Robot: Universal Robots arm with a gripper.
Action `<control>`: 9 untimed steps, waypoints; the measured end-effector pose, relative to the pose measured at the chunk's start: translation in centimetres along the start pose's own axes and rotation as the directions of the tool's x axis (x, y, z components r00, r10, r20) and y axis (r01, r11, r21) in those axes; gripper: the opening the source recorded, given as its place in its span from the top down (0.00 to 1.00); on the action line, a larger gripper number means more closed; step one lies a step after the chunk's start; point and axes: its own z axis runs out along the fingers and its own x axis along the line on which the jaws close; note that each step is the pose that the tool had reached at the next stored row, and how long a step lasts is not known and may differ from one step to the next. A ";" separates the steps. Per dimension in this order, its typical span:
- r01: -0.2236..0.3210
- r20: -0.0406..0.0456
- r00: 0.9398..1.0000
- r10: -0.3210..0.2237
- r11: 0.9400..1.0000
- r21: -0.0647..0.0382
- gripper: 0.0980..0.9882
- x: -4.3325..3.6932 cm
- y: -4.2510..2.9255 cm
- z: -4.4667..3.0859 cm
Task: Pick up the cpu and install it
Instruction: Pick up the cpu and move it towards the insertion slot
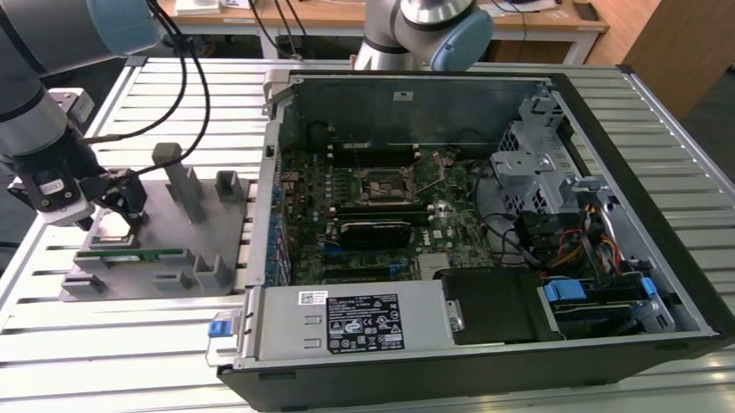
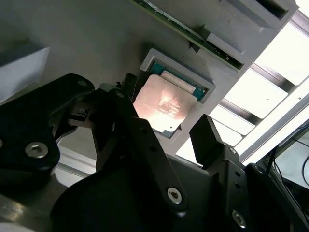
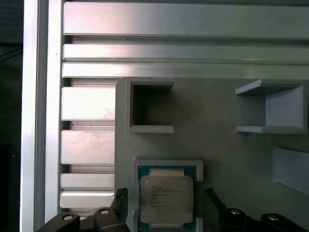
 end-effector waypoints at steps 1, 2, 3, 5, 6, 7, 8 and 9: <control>0.000 0.000 1.000 0.000 1.000 0.000 0.30 0.00 0.04 0.05; 0.000 0.000 1.000 0.000 1.000 0.000 0.30 0.01 0.11 0.08; 0.000 0.000 1.000 0.000 1.000 0.000 0.30 0.00 0.17 0.13; 0.000 0.000 1.000 0.000 1.000 0.000 0.30 0.01 0.22 0.25; 0.000 0.000 1.000 0.000 1.000 0.000 0.30 0.01 0.22 0.32; 0.001 0.000 1.000 -0.001 1.000 0.000 0.30 0.01 0.22 0.40; 0.001 0.000 1.000 -0.001 1.000 0.000 0.30 0.02 0.22 0.46; 0.001 0.000 1.000 -0.001 1.000 0.000 0.30 0.02 0.23 0.51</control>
